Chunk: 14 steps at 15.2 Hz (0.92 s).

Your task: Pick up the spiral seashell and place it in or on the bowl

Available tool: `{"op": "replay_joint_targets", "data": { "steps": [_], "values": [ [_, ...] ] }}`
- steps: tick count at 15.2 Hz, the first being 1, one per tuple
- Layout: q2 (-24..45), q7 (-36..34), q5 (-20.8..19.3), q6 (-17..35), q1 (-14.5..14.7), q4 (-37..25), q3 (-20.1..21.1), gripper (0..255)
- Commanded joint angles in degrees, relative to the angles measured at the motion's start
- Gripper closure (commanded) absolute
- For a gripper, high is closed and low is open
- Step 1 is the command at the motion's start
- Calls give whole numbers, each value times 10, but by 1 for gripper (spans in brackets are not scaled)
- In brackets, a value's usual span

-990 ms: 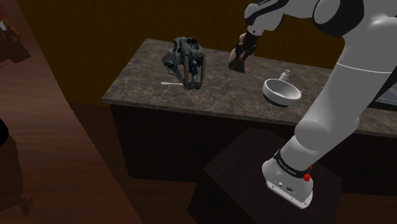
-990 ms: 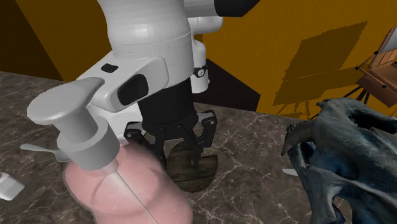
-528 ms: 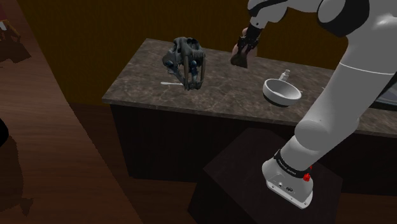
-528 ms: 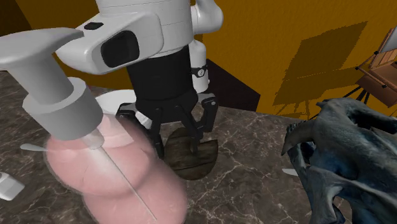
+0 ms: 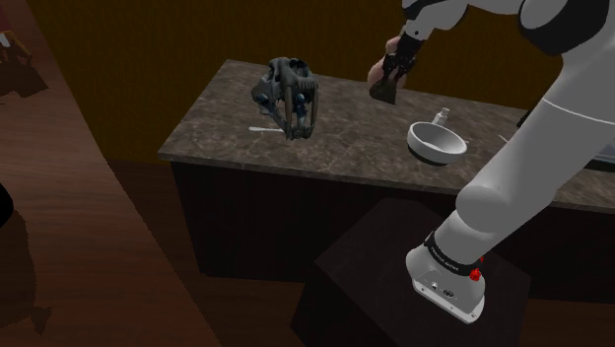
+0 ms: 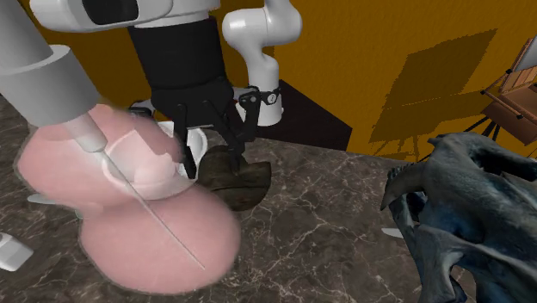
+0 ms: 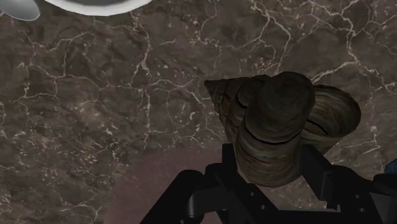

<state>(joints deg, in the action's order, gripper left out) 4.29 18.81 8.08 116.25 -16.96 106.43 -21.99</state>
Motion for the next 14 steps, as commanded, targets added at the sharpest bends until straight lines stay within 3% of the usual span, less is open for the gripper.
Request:
{"op": "replay_joint_targets", "data": {
  "steps": [1,14],
  "values": [
    [-32,15,-10,0,-8,29,-9,255],
    [-194,115,-84,-33,-78,152,-74,255]
  ]
}}
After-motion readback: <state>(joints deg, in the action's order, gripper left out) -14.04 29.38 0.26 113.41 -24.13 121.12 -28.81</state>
